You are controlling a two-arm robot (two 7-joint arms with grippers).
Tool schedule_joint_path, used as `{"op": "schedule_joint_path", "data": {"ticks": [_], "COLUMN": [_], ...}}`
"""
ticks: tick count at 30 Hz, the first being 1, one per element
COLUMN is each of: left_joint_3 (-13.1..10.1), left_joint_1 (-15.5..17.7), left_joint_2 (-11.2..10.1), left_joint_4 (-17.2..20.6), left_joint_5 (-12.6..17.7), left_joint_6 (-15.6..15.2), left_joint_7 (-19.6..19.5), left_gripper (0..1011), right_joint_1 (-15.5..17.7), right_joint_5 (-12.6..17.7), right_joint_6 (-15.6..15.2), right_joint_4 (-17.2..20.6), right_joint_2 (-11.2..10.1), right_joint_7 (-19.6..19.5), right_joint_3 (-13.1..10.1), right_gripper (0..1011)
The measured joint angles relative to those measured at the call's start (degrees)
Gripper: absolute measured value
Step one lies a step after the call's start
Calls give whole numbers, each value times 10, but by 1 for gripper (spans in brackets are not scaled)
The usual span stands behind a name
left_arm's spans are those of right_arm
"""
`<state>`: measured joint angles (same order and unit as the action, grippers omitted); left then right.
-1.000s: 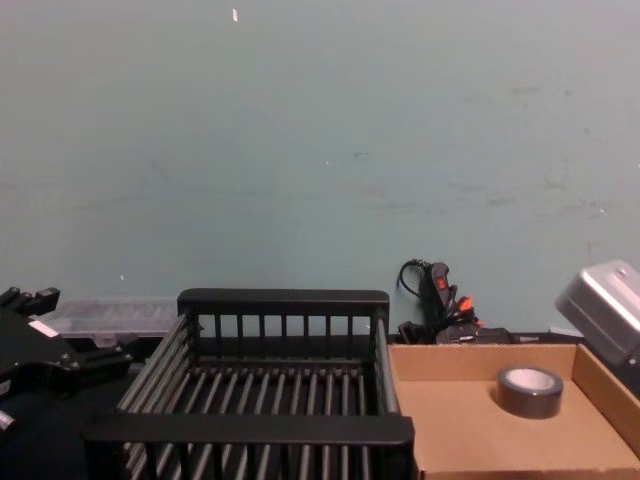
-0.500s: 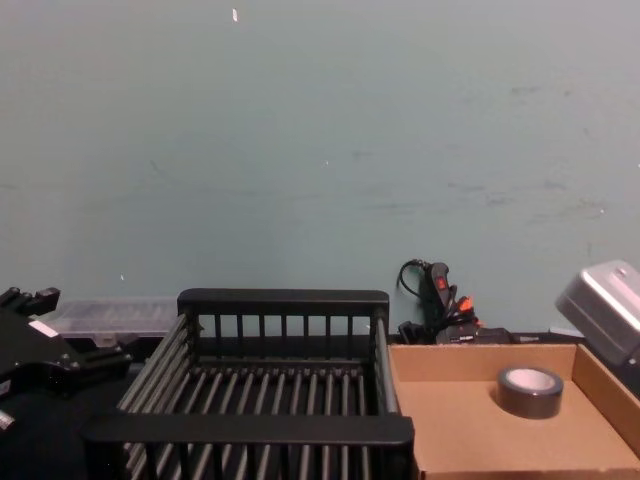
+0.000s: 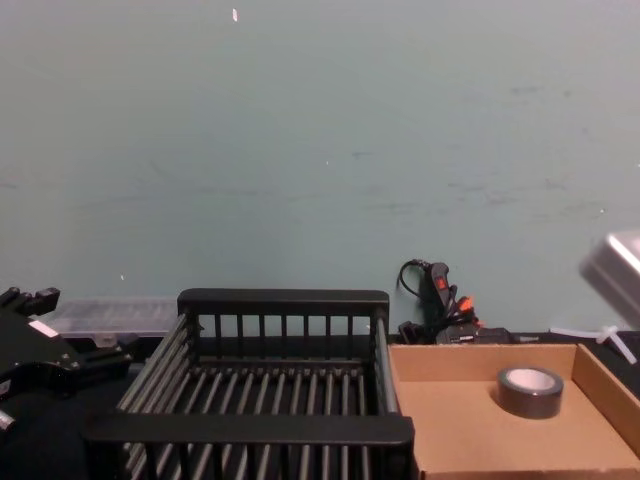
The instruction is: Pick up the white tape and place it into the black box , Pick up the silver tape and place it into the brown box.
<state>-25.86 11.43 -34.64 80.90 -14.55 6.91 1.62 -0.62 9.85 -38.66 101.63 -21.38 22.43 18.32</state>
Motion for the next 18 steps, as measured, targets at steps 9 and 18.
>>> {"op": "schedule_joint_path", "data": {"ticks": [9,18], "left_joint_3": [0,0], "left_joint_1": [0,0], "left_joint_2": [0,0], "left_joint_4": [0,0], "left_joint_5": [0,0], "left_joint_6": [0,0], "left_joint_7": [0,0], "left_gripper": [1001,1001], "right_joint_1": [8,13], "right_joint_5": [21,38], "right_joint_6": [28,61], "right_joint_4": [32,59], "right_joint_2": [-16,-30], "right_joint_7": [1,-5], "right_joint_3": [-16,-32], "right_gripper": [95,95]}}
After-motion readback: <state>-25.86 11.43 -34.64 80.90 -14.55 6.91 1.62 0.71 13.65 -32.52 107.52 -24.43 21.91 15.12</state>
